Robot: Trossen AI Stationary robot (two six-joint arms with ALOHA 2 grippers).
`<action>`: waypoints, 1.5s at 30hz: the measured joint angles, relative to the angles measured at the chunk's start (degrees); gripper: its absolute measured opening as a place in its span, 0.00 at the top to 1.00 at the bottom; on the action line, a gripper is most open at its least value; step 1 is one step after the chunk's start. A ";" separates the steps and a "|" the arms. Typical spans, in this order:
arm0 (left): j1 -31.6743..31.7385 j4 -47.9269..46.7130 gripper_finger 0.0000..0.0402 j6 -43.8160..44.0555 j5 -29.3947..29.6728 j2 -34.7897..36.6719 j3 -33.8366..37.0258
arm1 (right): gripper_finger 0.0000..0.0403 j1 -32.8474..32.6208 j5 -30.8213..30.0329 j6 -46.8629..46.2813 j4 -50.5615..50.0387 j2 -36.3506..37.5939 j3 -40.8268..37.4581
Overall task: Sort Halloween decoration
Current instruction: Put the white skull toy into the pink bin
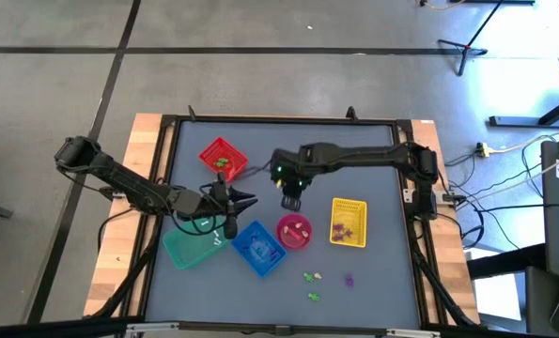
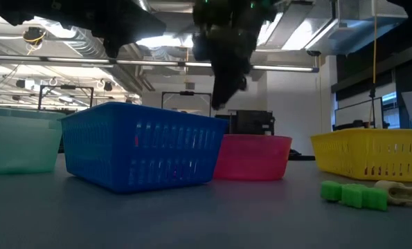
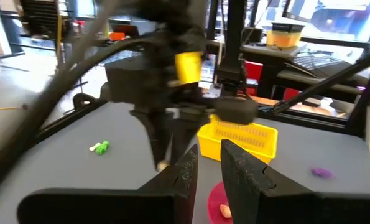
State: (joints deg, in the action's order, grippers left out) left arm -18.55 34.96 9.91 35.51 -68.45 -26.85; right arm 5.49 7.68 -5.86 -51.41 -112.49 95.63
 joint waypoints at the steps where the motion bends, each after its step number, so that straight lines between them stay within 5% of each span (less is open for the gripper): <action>1: 0.00 0.00 0.86 0.00 -0.66 0.00 -0.02 | 0.85 -1.32 0.00 0.21 -0.25 0.04 0.46; 16: -0.42 -0.02 0.86 -0.02 -3.52 0.00 -0.02 | 0.85 -14.52 -4.30 0.34 -0.67 0.20 1.45; 45: -0.37 0.00 0.86 -0.02 -3.46 -0.01 -0.02 | 0.85 -15.97 -8.15 0.32 3.21 0.11 -1.74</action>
State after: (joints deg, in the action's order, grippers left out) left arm -18.92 34.96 9.89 32.05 -68.45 -26.87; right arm -10.48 -0.47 -5.53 -48.21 -112.38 93.89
